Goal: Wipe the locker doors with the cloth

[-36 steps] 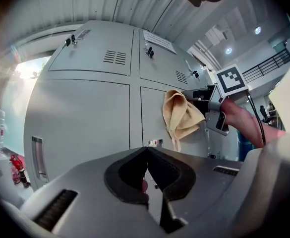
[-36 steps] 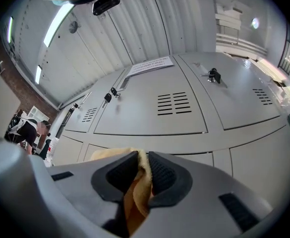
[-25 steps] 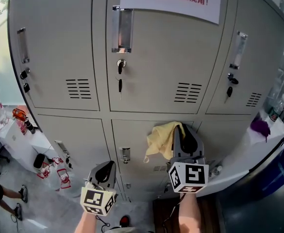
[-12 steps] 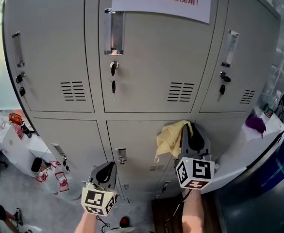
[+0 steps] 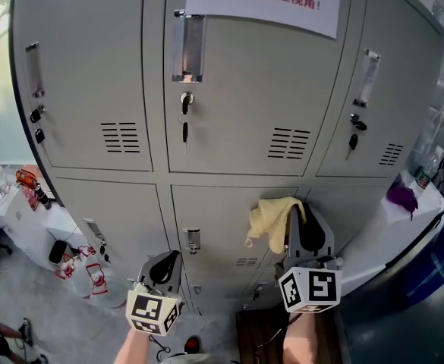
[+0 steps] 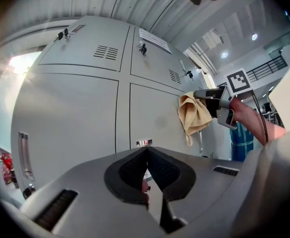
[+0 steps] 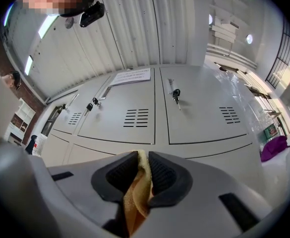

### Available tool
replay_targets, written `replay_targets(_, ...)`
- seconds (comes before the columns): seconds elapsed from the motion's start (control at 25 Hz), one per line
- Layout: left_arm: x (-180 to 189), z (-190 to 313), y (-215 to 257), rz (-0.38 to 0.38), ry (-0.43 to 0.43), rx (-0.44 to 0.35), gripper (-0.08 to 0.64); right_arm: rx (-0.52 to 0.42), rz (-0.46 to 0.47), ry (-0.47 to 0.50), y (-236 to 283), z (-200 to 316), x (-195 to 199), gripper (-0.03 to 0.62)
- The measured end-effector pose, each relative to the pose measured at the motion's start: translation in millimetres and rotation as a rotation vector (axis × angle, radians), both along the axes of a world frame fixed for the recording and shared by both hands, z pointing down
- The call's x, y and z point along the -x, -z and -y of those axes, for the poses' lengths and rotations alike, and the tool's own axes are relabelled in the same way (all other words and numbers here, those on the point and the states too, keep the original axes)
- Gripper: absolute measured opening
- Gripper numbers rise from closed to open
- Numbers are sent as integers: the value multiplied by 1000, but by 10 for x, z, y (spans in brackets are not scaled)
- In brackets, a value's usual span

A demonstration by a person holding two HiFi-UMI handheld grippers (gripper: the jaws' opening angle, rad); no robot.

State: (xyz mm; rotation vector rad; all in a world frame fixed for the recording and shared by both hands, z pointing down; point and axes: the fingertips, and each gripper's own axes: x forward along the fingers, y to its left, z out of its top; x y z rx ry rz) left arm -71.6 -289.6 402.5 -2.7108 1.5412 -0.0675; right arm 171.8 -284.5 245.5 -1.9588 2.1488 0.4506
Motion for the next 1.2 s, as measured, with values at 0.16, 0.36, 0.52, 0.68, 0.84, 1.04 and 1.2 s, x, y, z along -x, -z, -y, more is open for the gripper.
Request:
replay_targets(0.16,44,-13,-6,-3,14,4,20,-5,-17,35,-65,-206,126,72)
replay_targets(0.36,107,-23,-37,1,35,10,20,15,-22,87,-253,-336,294,72)
replay_targets(0.52,154,-32,-64,5,47,15,20,58,3,138,-462,-357,463,72)
replay_targets(0.68,222,-28,-83,9,64,20,20,100,7,203,-639,-314,747,72)
replay_targets(0.84,274,-15,-91,8,75,22,20,110,-11,266,-718,-243,1067,72)
replay_targets(1.04,334,3,-82,18,88,18,20,123,-45,328,-807,-74,1420,72)
replay_targets(1.2,403,24,-78,17,101,19,20,124,-63,350,-845,82,1593,72)
